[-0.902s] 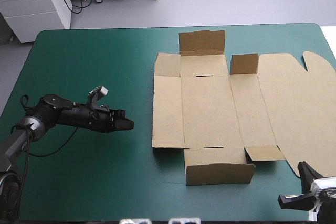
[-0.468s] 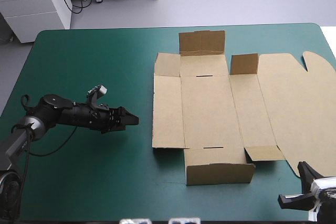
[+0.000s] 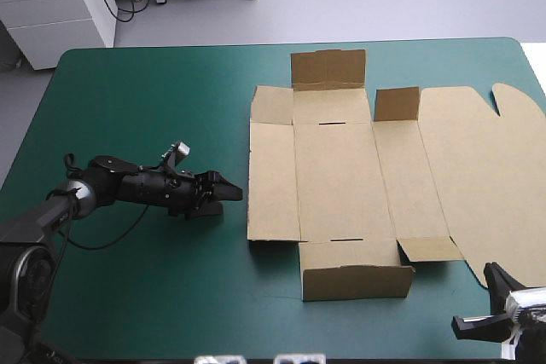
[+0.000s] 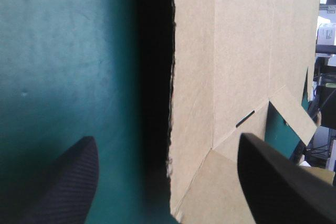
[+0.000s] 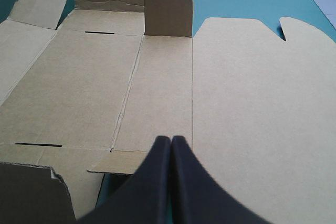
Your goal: Fold the box
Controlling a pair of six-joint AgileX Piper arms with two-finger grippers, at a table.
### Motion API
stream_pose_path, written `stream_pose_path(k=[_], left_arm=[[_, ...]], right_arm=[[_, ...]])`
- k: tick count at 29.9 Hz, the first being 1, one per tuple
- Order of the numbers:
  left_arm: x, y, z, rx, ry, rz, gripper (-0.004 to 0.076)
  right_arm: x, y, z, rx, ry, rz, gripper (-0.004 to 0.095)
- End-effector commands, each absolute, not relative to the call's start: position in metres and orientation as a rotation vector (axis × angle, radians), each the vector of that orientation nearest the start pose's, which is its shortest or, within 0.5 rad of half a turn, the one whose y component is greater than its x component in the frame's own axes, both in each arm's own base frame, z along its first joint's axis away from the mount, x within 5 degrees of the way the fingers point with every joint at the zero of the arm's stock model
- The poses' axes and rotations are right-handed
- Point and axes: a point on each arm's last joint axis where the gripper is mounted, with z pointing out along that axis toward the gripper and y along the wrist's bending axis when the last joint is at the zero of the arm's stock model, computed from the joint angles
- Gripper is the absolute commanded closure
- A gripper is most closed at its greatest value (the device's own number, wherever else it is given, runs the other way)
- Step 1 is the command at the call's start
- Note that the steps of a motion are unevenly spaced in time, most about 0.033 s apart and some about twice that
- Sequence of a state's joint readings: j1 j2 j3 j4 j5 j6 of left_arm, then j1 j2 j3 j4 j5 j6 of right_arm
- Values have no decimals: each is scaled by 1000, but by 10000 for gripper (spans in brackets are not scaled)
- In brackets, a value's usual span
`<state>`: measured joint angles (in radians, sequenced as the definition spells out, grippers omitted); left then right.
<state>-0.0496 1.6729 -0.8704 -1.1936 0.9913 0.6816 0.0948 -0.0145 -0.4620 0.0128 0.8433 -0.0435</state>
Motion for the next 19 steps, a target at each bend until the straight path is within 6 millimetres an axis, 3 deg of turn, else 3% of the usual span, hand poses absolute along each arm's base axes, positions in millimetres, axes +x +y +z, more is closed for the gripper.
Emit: stream_pose_path(k=[1, 8, 19], left_arm=[[293, -104, 211, -107, 2548, -1466, 194], [293, -136, 197, -57, 2538, -1546, 194], [295, -143, 192, -107, 2520, -1582, 195]], right_arm=[[0, 1, 298, -115, 1731, 39, 927], [0, 1, 298, -115, 1731, 39, 927], [0, 1, 298, -115, 1731, 39, 927]])
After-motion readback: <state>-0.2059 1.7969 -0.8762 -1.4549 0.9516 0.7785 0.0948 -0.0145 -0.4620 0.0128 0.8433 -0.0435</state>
